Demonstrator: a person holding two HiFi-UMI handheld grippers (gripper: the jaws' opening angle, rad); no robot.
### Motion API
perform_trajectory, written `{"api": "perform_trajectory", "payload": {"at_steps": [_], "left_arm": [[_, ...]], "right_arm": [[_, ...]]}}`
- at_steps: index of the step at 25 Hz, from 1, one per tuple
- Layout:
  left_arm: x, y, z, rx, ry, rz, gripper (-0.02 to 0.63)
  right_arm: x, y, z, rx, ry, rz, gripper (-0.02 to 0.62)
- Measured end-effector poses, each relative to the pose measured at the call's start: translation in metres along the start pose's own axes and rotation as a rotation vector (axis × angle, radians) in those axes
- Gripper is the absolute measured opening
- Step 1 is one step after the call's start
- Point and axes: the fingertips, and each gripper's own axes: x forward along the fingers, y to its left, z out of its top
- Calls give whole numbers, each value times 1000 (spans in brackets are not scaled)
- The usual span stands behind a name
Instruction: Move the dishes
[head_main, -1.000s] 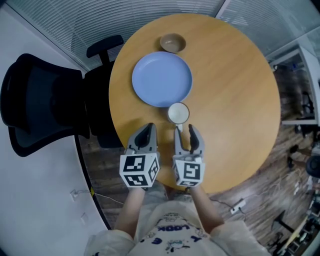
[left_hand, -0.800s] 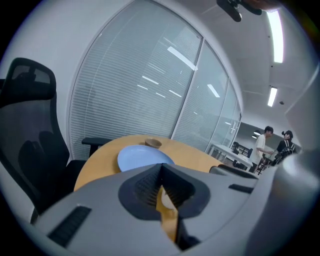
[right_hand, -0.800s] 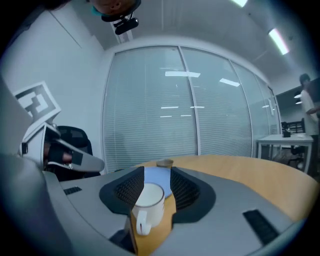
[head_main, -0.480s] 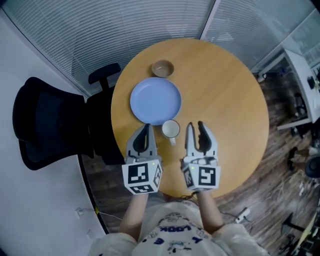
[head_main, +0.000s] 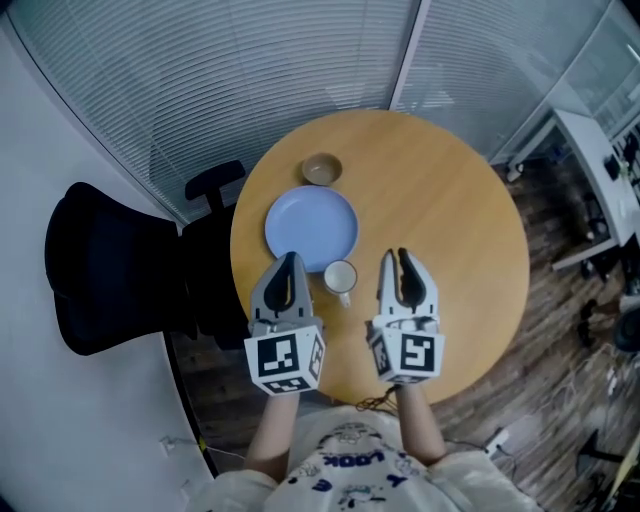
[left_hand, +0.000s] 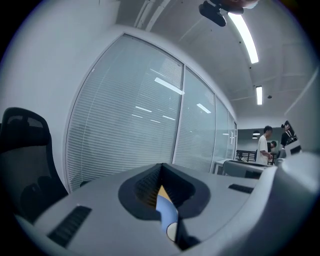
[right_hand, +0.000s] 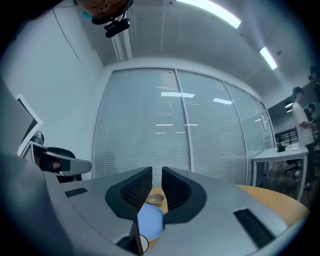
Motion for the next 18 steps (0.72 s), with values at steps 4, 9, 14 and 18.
{"api": "perform_trajectory", "payload": {"at_steps": [4,9,14,18], "left_arm": [[-2,-1,8,16,-14,2,3],[-5,0,15,27,-28,9,3],[-10,3,15,49,-22,17,3],[-9,2,20,63,-39,17,3]], "right_arm": [[3,3,6,2,-11,5,51],[3,7,15,-4,2,-3,43],[3,17,15,-3,-1,30,43],[5,18,11,-3,10,44,43]]}}
